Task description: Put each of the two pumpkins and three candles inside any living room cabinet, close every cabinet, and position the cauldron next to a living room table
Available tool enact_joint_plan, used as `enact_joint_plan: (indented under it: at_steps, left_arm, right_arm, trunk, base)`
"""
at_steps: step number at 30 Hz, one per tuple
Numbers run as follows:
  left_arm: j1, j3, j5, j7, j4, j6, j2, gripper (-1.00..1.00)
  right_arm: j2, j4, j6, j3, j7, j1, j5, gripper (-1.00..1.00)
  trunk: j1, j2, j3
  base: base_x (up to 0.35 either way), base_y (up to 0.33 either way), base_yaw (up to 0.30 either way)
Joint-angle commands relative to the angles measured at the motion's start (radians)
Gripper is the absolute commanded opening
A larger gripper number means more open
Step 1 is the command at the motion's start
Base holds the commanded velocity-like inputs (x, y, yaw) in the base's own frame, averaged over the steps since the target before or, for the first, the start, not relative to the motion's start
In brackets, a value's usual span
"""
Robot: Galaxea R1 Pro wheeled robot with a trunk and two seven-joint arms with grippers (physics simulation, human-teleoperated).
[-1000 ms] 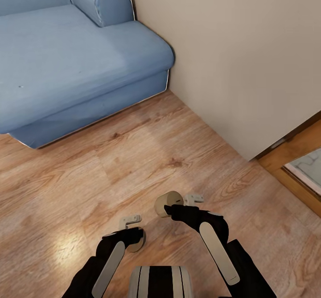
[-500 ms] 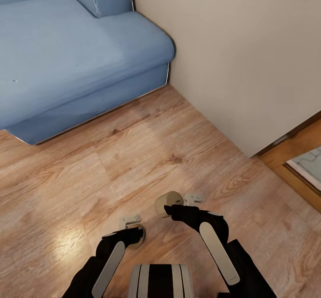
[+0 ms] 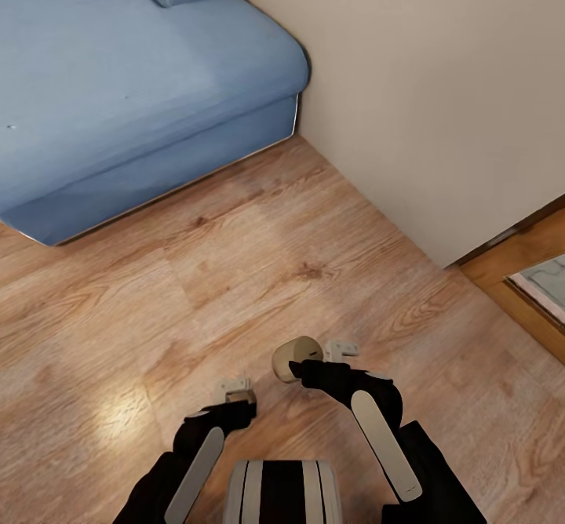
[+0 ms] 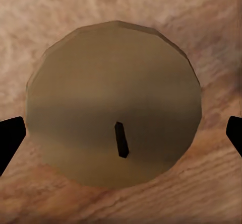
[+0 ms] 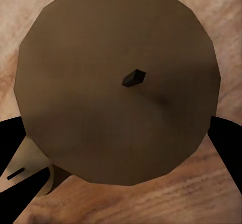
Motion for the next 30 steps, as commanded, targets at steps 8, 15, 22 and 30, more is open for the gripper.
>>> enact_joint_plan:
  at_steps: [8,15,22,30]
  left_arm:
    - [0.000,-0.014,0.009,0.010,0.014,-0.030,0.001,1.00]
    - [0.000,-0.015,0.008,0.010,0.015,-0.031,0.001,1.00]
    - [0.000,-0.015,0.006,0.010,0.015,-0.031,0.001,1.00]
    - [0.000,-0.014,0.004,0.010,0.015,-0.031,0.001,1.00]
  right_arm:
    - [0.000,-0.001,0.002,0.001,-0.011,-0.001,-0.011,-1.00]
    - [0.000,-0.001,0.002,0.001,-0.011,-0.001,-0.012,-1.00]
    - [0.000,-0.001,0.002,0.001,-0.011,-0.001,-0.011,-1.00]
    - [0.000,-0.001,0.002,0.001,-0.010,-0.001,-0.011,-1.00]
  trunk:
    - [0.000,0.000,-0.001]
    - [0.001,-0.001,-0.012]
    - [0.001,-0.001,-0.012]
    - [0.001,-0.001,-0.012]
  base:
    - [0.000,0.000,0.000]
    - [0.000,0.000,0.000]
    - [0.000,0.000,0.000]
    - [0.000,0.000,0.000]
